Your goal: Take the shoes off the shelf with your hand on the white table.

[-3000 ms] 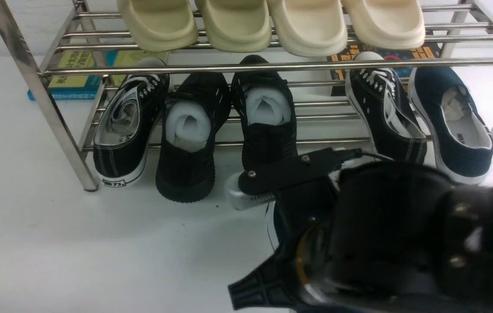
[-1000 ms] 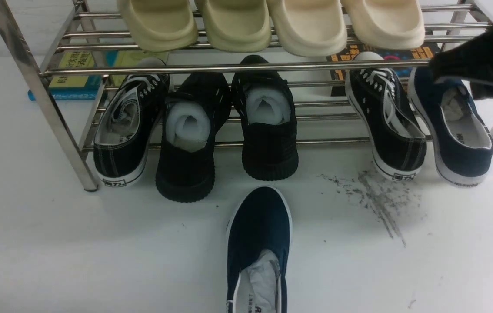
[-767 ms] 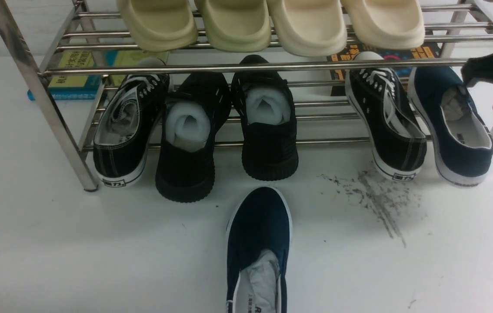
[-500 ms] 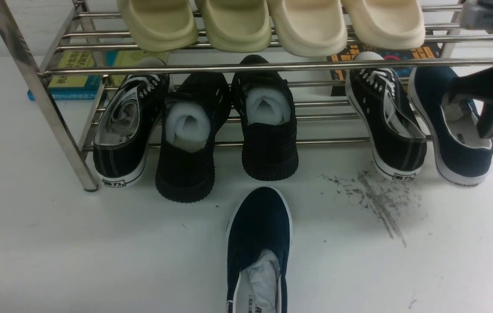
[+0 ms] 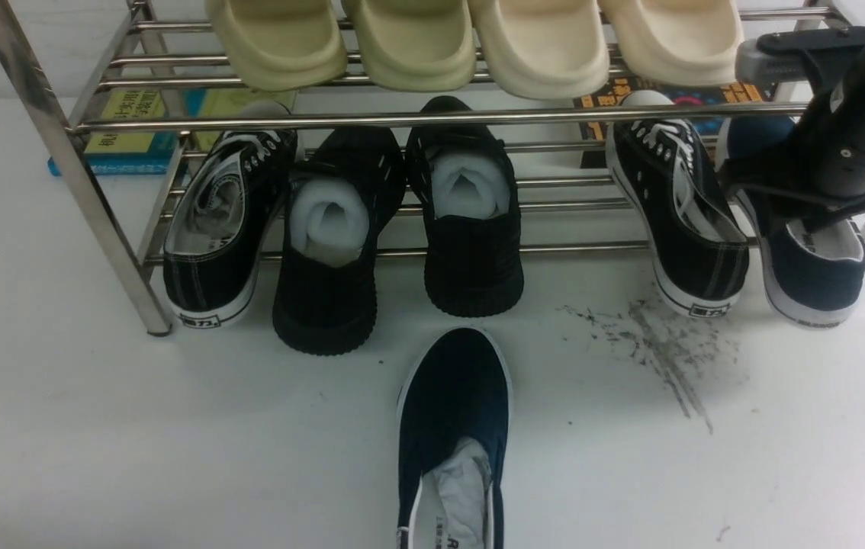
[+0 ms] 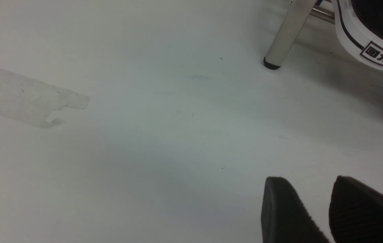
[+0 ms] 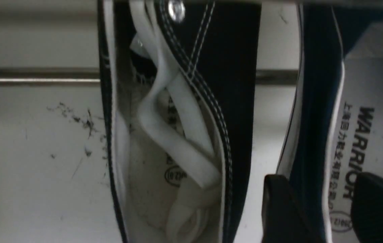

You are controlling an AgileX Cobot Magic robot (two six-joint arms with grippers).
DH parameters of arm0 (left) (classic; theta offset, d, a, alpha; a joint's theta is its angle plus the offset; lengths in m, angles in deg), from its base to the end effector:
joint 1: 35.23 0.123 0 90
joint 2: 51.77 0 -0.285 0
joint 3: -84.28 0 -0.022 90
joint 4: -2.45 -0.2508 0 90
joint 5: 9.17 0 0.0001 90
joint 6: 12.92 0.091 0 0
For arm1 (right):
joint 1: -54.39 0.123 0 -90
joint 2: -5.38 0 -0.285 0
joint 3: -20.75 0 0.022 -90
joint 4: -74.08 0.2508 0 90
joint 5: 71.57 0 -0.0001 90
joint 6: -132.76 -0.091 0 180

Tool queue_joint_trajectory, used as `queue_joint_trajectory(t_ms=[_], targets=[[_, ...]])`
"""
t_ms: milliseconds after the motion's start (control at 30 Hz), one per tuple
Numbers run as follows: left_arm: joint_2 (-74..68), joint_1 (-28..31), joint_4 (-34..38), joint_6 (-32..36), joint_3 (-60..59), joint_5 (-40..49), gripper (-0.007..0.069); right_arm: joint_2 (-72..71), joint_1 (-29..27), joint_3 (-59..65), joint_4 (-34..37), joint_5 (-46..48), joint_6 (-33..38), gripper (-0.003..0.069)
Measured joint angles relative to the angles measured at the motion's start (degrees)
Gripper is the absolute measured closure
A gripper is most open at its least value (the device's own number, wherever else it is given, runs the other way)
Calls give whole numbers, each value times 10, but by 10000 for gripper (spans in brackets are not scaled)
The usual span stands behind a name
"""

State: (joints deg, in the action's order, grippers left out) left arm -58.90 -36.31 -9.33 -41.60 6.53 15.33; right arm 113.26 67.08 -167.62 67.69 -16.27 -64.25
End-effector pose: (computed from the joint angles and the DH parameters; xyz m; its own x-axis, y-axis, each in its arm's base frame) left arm 0.0509 0.0068 0.1732 -0.2896 -0.3014 -0.9084 -0.1582 0.9511 -0.2652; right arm 0.3698 0.0747 0.2926 -0.8994 0.0334 -0.4358 0.0281 0.9994 0.0185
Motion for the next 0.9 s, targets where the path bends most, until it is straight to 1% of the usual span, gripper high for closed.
queue_joint_trajectory(t_ms=[167, 333, 400, 433, 467, 500, 533, 567, 600, 633, 733, 767, 867, 900], targets=[[0, 0, 0, 0, 0, 0, 382, 15, 0, 0, -16, -20, 0, 350], [0, 0, 0, 0, 0, 0, 382, 43, 0, 0, -44, -23, 0, 389], [0, 0, 0, 0, 0, 0, 382, 49, 0, 0, -47, -29, -3, 417], [0, 0, 0, 0, 0, 0, 382, 49, 0, 0, -47, -29, -3, 417], [0, 0, 0, 0, 0, 0, 382, 49, 0, 0, -48, -31, -3, 463], [0, 0, 0, 0, 0, 0, 382, 49, 0, 0, -48, -31, -3, 463], [0, 0, 0, 0, 0, 0, 382, 50, 0, -1, -48, -30, -4, 526], [0, 0, 0, 0, 0, 0, 382, 50, 0, -1, -48, -30, -4, 526], [0, 0, 0, 0, 0, 0, 382, 50, 0, -6, -47, -22, -4, 589], [0, 0, 0, 0, 0, 0, 382, 50, 0, -10, -47, -13, -4, 628], [0, 0, 0, 0, 0, 0, 382, 47, 0, -19, -47, 13, -4, 631], [0, 0, 0, 0, 0, 0, 382, 40, 0, -27, -45, 43, -4, 631], [0, 0, 0, 0, 0, 0, 382, 20, 0, -33, -41, 75, -4, 631], [0, 0, 0, 0, 0, 0, 382, 4, 0, -34, -35, 102, -4, 631]])
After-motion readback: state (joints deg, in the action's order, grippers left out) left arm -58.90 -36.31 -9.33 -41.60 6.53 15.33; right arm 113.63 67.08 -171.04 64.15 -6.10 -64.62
